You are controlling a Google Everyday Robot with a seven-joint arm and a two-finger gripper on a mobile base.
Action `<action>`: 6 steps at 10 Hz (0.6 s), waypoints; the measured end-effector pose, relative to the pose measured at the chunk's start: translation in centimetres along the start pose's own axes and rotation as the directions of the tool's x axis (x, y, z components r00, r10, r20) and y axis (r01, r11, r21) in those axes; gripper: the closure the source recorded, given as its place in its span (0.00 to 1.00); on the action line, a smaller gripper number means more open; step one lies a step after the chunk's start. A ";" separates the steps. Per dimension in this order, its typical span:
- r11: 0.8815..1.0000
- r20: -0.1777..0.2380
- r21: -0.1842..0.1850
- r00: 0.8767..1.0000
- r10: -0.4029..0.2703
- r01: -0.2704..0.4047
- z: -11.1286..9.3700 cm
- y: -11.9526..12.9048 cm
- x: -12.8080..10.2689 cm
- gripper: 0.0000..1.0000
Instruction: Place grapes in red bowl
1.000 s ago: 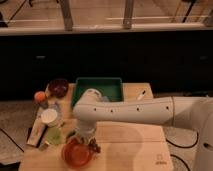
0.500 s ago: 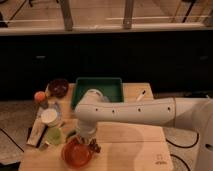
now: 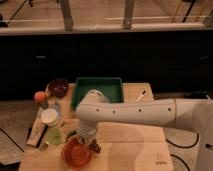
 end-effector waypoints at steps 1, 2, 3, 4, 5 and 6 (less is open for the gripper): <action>1.000 0.002 0.001 1.000 -0.002 0.002 0.1 0.0 0.0 0.81; 1.000 0.004 0.001 1.000 -0.005 0.005 0.1 0.1 0.0 0.81; 1.000 0.006 0.002 1.000 -0.006 0.006 0.1 0.1 0.0 0.81; 1.000 0.007 0.002 1.000 -0.009 0.009 0.2 0.1 0.0 0.81; 1.000 0.008 0.003 1.000 -0.011 0.011 0.2 0.1 0.0 0.81; 1.000 0.010 0.004 1.000 -0.014 0.014 0.2 0.0 0.0 0.81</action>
